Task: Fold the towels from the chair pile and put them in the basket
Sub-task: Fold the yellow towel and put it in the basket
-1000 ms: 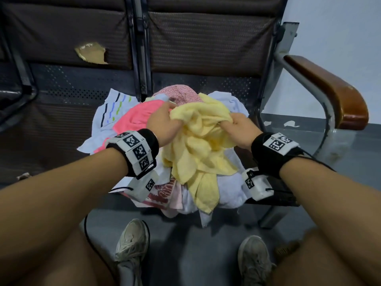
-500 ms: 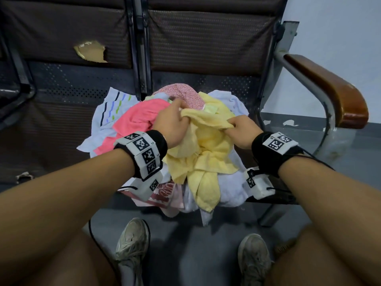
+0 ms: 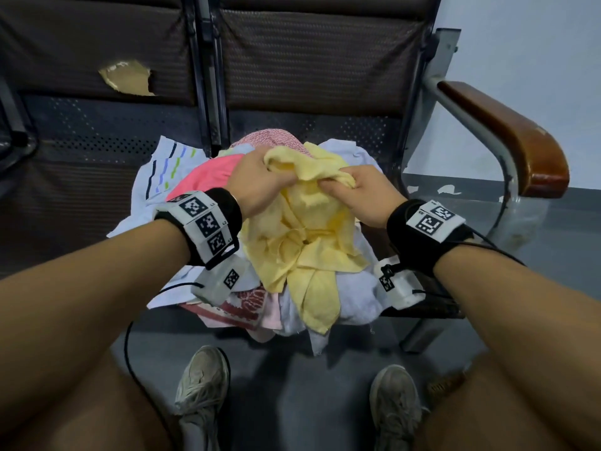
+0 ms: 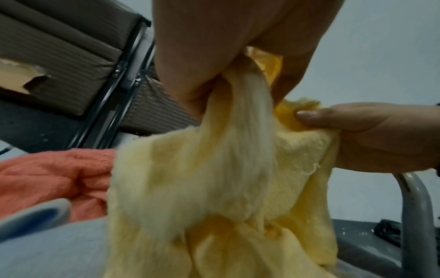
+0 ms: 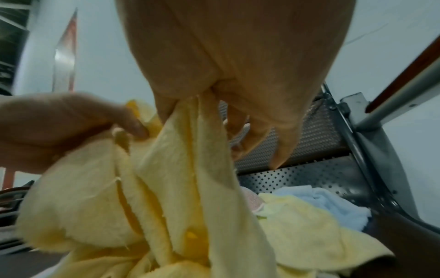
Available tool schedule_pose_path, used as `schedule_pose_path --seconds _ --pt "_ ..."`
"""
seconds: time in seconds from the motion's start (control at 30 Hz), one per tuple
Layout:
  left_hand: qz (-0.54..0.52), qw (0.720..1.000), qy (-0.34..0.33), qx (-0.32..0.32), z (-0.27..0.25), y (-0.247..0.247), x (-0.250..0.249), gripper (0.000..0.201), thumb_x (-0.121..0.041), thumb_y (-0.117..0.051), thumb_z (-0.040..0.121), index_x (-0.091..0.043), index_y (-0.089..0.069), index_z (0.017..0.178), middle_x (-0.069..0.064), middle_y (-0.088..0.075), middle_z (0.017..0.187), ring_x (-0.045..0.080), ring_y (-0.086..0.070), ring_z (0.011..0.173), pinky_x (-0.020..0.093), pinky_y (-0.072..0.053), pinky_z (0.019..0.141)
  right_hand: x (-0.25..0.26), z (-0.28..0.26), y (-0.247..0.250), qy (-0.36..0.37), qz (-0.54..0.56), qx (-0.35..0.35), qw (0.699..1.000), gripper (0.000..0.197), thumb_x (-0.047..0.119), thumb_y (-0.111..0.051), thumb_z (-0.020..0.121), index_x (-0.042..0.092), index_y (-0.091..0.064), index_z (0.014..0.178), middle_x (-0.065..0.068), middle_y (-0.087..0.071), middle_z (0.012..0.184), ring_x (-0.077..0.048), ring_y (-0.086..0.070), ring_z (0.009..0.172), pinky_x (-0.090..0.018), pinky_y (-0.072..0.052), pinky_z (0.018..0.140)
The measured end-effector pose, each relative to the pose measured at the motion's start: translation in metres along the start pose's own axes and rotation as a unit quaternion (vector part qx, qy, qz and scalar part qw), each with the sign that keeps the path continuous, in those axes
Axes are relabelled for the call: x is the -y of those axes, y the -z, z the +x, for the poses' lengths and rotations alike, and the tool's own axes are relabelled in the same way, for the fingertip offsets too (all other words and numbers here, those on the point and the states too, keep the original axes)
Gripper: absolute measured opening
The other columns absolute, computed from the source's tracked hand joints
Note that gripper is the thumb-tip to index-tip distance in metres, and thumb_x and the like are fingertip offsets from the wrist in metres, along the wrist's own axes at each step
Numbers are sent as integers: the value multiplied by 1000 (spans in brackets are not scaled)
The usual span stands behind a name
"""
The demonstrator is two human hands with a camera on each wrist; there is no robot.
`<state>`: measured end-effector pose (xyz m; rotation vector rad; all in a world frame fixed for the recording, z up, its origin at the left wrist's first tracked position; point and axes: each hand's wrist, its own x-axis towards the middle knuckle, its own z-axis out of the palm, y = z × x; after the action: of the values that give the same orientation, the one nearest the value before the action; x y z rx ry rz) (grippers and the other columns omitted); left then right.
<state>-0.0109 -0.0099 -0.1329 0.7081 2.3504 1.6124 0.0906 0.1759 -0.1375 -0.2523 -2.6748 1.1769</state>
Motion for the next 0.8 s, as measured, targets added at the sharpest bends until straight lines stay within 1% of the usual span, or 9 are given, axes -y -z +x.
schedule_pose_path --seconds 0.1,0.2,0.27,0.37,0.47,0.57,0.63,0.7,0.8 --pt "91 995 -38 -18 -3 -1 3 14 -35 -65 73 -21 -67 71 1 -69 73 20 -63 74 41 -51 72 -14 -4 -3 -28 -22 49 998 23 35 -75 86 18 -64 98 8 -68 87 -8 -64 80 -24 -51 74" --pt "65 994 10 -92 4 4 8 30 -33 -52 83 -9 -65 70 8 -64 72 28 -58 73 42 -50 73 -29 -9 -9 -96 -113 104 983 27 25 -68 92 16 -55 113 -2 -69 89 -21 -66 80 -34 -53 79" --pt "111 988 35 -104 10 9 12 35 -30 -49 92 -4 -64 75 14 -65 78 27 -55 75 42 -48 73 -34 -7 -6 -115 -126 65 983 16 29 -61 96 15 -61 104 -3 -69 82 -19 -64 75 -32 -51 76" --pt "150 981 62 -102 16 17 20 34 -35 -49 97 -10 -69 87 15 -69 93 32 -60 86 39 -49 80 -29 1 4 -86 -74 -68 991 38 35 -54 99 8 -50 73 -2 -50 64 -15 -45 59 -29 -37 60" --pt "130 977 101 -133 17 24 24 29 -38 -60 88 -18 -64 67 -4 -63 69 23 -60 73 30 -49 65 -11 2 6 -17 -9 -134 991 36 36 -56 98 19 -41 70 7 -44 66 -2 -40 56 -16 -32 51" --pt "60 981 112 -147 16 23 21 26 -28 -63 85 -6 -69 73 5 -59 64 25 -53 61 28 -39 51 4 -3 1 56 17 -82 995 16 25 -60 96 21 -45 92 4 -53 70 -1 -44 55 -16 -36 55" --pt "-10 985 114 -131 16 19 15 24 -15 -56 86 6 -66 84 14 -51 67 24 -47 62 27 -31 46 9 -9 -4 102 21 -22 994 25 20 -59 96 26 -43 114 4 -52 61 -9 -42 48 -23 -39 54" --pt "-65 983 131 -110 17 15 5 21 -16 -52 89 -3 -63 76 8 -49 65 23 -46 58 23 -33 44 13 -13 -11 148 -26 21 988 35 16 -54 97 30 -44 128 11 -50 57 -12 -42 48 -26 -40 57" --pt "-112 979 145 -86 15 7 -10 30 -28 -53 95 -19 -56 67 -1 -45 61 17 -41 53 27 -30 46 16 -11 -20 145 -111 110 977 36 5 -44 91 31 -69 94 22 -59 65 -6 -55 63 -31 -46 66"
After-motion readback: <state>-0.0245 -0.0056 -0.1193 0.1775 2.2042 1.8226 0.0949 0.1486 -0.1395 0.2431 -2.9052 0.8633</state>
